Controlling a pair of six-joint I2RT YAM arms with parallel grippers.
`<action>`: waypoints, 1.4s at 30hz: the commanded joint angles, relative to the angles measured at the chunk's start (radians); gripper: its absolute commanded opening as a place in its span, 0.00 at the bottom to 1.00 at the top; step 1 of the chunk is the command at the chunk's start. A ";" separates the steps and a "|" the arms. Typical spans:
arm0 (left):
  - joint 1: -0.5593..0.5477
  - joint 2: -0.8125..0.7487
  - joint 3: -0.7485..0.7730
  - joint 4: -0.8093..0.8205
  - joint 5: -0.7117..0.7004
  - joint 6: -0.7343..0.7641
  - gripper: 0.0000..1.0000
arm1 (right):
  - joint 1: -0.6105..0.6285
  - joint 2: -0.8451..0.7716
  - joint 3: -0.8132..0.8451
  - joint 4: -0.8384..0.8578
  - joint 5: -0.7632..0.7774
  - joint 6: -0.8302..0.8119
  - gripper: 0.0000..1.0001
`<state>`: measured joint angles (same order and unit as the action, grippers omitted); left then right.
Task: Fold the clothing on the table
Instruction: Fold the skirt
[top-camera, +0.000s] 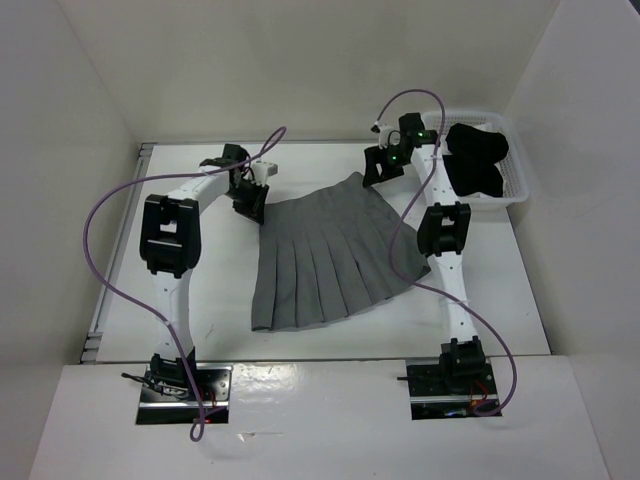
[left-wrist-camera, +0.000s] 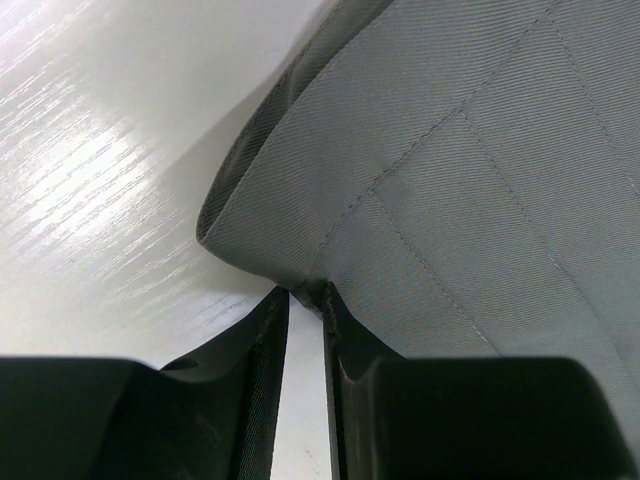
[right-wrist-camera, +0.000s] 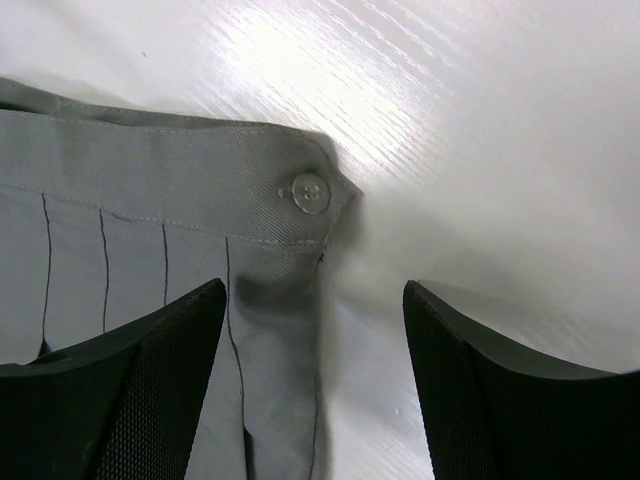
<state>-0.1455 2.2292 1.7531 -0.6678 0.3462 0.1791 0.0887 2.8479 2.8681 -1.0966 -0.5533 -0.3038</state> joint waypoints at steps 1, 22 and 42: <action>-0.014 -0.043 -0.010 -0.019 -0.010 0.019 0.27 | 0.020 0.056 0.042 -0.009 -0.023 -0.003 0.76; -0.014 0.037 0.092 -0.058 0.063 0.019 0.24 | 0.075 0.087 0.082 -0.009 -0.062 -0.012 0.41; 0.078 0.248 0.558 -0.185 0.025 -0.009 0.17 | 0.045 -0.154 -0.036 0.072 0.300 0.109 0.00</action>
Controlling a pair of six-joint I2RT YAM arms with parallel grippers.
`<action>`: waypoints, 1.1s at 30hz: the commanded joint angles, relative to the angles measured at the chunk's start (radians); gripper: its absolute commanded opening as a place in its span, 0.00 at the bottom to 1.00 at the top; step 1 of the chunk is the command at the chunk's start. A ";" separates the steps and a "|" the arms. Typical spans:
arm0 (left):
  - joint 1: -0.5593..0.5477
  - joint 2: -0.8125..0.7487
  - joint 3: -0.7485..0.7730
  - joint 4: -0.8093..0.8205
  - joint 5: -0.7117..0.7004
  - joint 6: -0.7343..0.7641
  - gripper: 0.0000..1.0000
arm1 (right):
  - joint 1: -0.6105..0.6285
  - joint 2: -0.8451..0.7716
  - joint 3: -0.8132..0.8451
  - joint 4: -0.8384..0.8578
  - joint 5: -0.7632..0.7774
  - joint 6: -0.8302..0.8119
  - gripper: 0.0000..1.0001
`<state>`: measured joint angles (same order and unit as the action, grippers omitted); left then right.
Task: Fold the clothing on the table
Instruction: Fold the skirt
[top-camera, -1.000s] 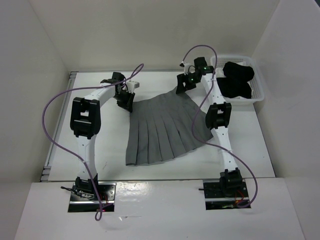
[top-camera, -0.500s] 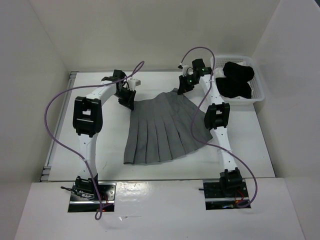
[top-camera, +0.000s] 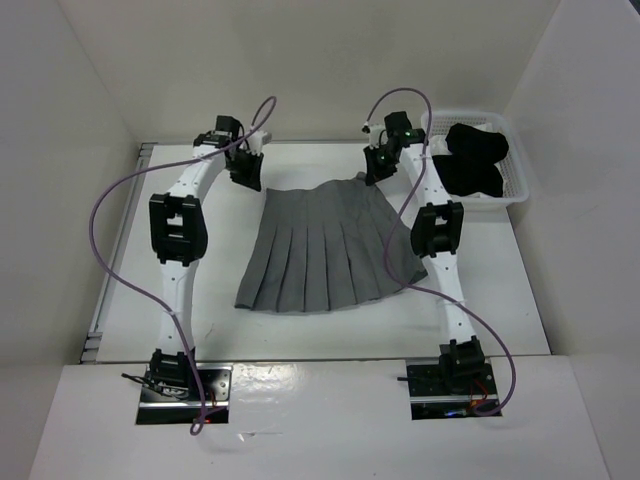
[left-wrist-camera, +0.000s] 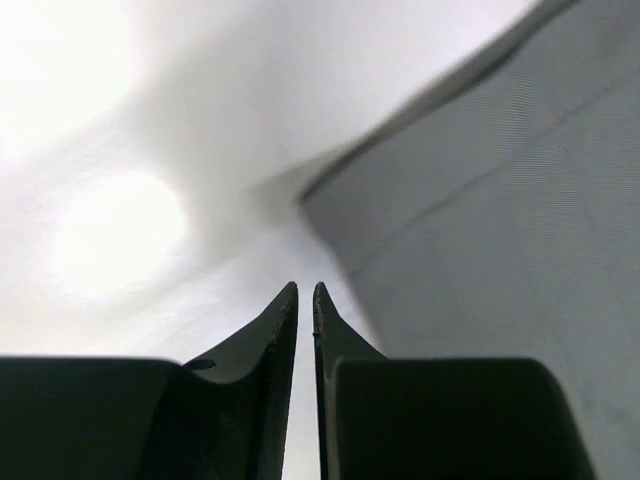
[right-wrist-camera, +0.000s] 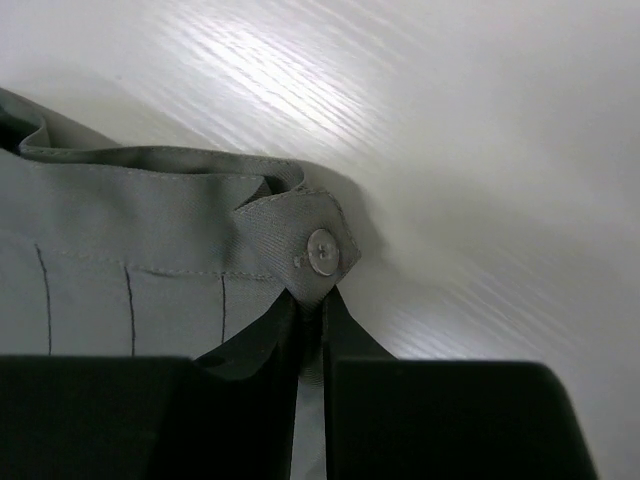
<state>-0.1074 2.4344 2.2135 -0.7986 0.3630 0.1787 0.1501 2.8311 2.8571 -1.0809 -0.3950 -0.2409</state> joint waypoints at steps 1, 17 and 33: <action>0.040 0.054 0.129 -0.063 0.008 -0.008 0.17 | -0.017 -0.153 -0.041 0.056 0.156 0.046 0.00; -0.020 0.275 0.517 -0.274 0.227 -0.018 0.60 | 0.014 -0.289 -0.145 0.059 0.182 0.064 0.00; -0.061 0.380 0.594 -0.211 0.163 -0.150 0.82 | 0.065 -0.338 -0.240 0.050 0.160 0.028 0.00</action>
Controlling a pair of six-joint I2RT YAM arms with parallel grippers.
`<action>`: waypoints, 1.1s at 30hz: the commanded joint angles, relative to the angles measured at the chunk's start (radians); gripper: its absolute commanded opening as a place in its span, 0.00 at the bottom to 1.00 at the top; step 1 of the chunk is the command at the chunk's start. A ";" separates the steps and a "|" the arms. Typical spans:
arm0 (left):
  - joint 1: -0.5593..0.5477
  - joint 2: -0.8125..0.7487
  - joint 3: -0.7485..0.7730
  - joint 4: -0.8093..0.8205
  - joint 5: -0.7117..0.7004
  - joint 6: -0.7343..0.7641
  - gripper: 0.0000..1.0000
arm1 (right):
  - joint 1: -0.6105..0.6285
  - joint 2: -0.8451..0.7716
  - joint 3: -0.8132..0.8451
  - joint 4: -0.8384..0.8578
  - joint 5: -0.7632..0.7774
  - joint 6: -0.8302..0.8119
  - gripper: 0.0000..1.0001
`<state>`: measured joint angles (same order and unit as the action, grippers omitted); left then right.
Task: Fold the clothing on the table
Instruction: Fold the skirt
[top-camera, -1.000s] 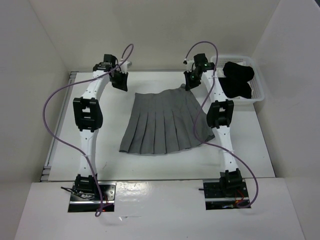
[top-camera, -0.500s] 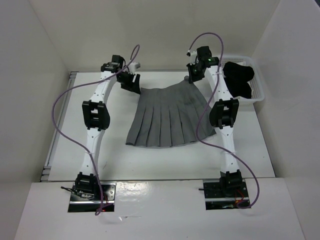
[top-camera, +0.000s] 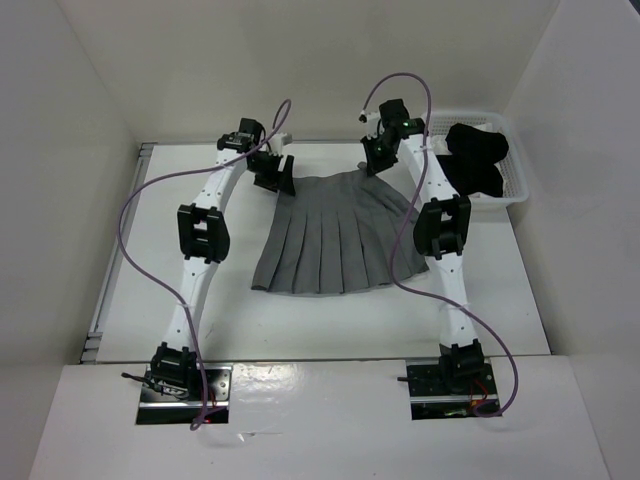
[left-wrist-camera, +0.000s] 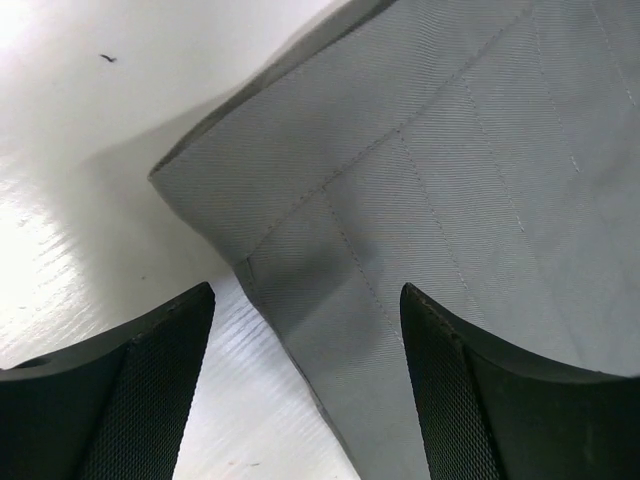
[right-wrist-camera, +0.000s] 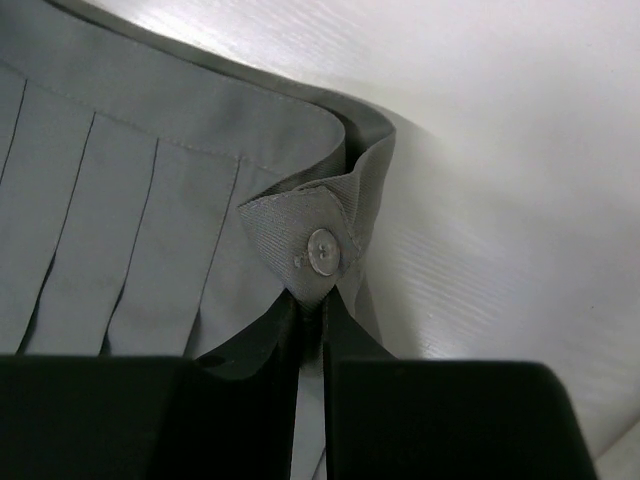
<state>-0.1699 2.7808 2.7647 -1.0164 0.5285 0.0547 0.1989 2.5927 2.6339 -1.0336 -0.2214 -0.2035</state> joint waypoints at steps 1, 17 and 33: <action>0.001 0.045 0.056 0.007 -0.011 -0.026 0.82 | 0.016 -0.109 -0.026 0.003 -0.013 -0.010 0.00; 0.020 0.161 0.164 0.016 0.086 -0.036 0.73 | 0.054 -0.221 -0.230 0.064 0.005 -0.028 0.00; 0.020 0.186 0.174 -0.037 0.188 -0.007 0.45 | 0.063 -0.319 -0.380 0.135 0.034 -0.047 0.00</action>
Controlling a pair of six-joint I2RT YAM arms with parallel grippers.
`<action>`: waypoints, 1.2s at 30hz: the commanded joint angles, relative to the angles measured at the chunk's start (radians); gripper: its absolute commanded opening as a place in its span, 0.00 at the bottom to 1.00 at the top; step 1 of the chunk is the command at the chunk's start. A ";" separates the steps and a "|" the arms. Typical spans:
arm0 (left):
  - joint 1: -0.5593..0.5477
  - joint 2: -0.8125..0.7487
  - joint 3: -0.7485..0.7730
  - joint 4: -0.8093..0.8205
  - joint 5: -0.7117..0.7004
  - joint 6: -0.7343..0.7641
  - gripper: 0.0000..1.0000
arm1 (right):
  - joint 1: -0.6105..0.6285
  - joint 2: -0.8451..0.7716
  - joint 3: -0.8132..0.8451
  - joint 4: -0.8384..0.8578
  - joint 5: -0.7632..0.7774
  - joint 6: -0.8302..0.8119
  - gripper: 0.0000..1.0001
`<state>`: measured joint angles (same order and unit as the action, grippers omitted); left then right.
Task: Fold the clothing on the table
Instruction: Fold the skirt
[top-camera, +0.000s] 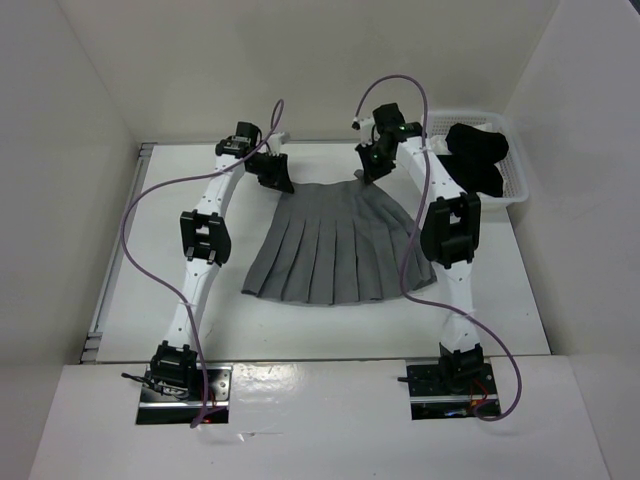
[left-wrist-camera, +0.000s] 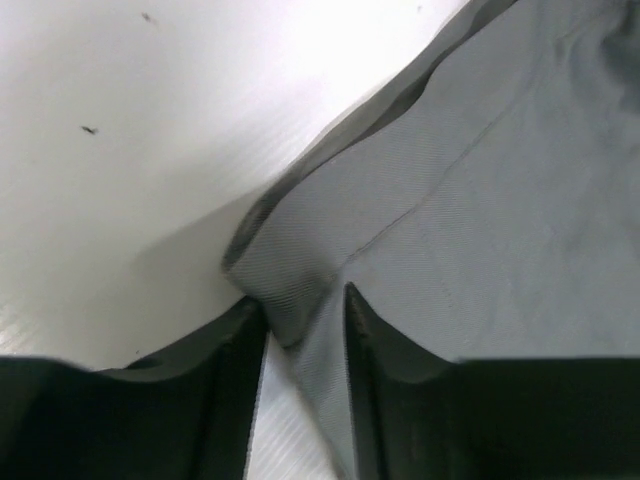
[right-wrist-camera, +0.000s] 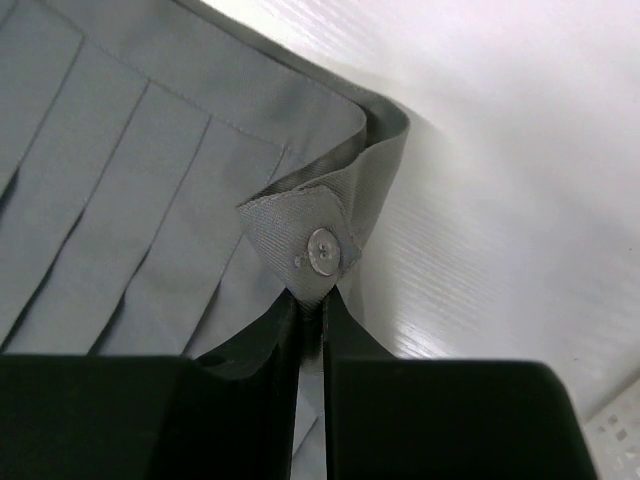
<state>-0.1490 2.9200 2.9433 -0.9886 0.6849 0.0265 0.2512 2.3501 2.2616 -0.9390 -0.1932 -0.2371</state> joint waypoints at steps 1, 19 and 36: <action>-0.001 0.047 -0.004 -0.074 0.031 0.021 0.41 | 0.011 -0.077 -0.008 0.040 0.006 -0.013 0.00; 0.049 -0.240 -0.027 -0.056 0.002 0.039 0.01 | 0.011 -0.124 -0.036 0.085 0.129 -0.004 0.00; 0.069 -0.541 -0.168 -0.223 -0.133 0.139 0.00 | 0.002 -0.343 -0.201 0.198 0.173 0.065 0.00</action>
<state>-0.0834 2.4084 2.8014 -1.1458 0.5900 0.1246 0.2577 2.1479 2.1532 -0.8436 -0.0593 -0.1776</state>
